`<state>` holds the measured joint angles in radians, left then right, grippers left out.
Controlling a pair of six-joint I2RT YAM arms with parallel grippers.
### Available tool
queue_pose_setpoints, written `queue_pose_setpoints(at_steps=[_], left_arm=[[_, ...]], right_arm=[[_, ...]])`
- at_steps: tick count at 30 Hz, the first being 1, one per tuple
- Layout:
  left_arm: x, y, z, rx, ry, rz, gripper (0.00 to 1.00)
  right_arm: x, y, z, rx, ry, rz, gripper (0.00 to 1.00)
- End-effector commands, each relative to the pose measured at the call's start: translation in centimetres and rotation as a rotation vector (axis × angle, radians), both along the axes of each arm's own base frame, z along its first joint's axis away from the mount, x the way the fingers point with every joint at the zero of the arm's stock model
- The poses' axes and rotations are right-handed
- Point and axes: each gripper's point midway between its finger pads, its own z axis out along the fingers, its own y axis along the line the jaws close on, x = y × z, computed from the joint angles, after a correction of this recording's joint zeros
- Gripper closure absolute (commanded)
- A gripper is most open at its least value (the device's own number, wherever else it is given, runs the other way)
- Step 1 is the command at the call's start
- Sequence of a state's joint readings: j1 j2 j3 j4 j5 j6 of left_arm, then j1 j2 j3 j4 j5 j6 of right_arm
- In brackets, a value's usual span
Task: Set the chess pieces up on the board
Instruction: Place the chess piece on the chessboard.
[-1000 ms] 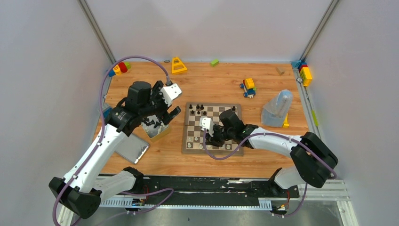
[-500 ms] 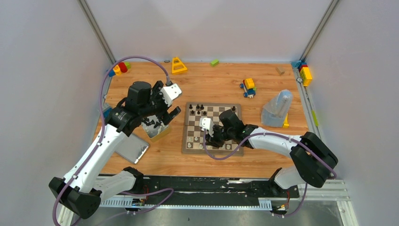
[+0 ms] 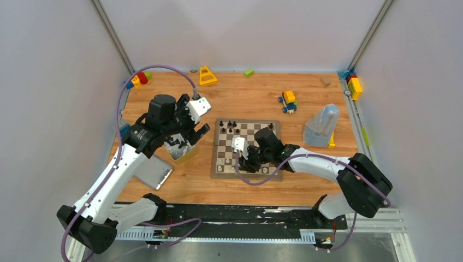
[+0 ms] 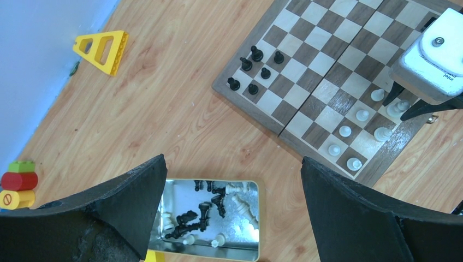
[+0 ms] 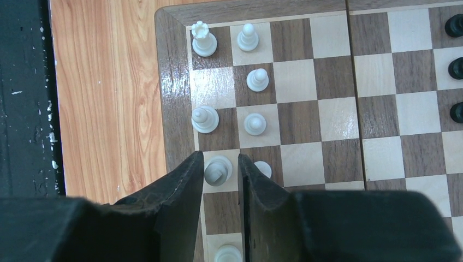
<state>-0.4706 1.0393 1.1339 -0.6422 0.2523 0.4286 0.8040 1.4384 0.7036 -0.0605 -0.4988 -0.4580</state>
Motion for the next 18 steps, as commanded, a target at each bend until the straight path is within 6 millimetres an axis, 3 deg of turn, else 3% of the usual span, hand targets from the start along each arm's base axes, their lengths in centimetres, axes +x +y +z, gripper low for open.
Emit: queue_pose_setpoints(at_steps=[1, 18], left_arm=[[0.15, 0.02, 1.26, -0.026, -0.046, 0.002, 0.00], [0.15, 0.13, 1.13, -0.023, -0.048, 0.007, 0.00]], right_arm=[[0.05, 0.50, 1.57, 0.038, -0.033, 0.017, 0.71], [-0.54, 0.23, 1.67, 0.031, -0.014, 0.027, 0.83]])
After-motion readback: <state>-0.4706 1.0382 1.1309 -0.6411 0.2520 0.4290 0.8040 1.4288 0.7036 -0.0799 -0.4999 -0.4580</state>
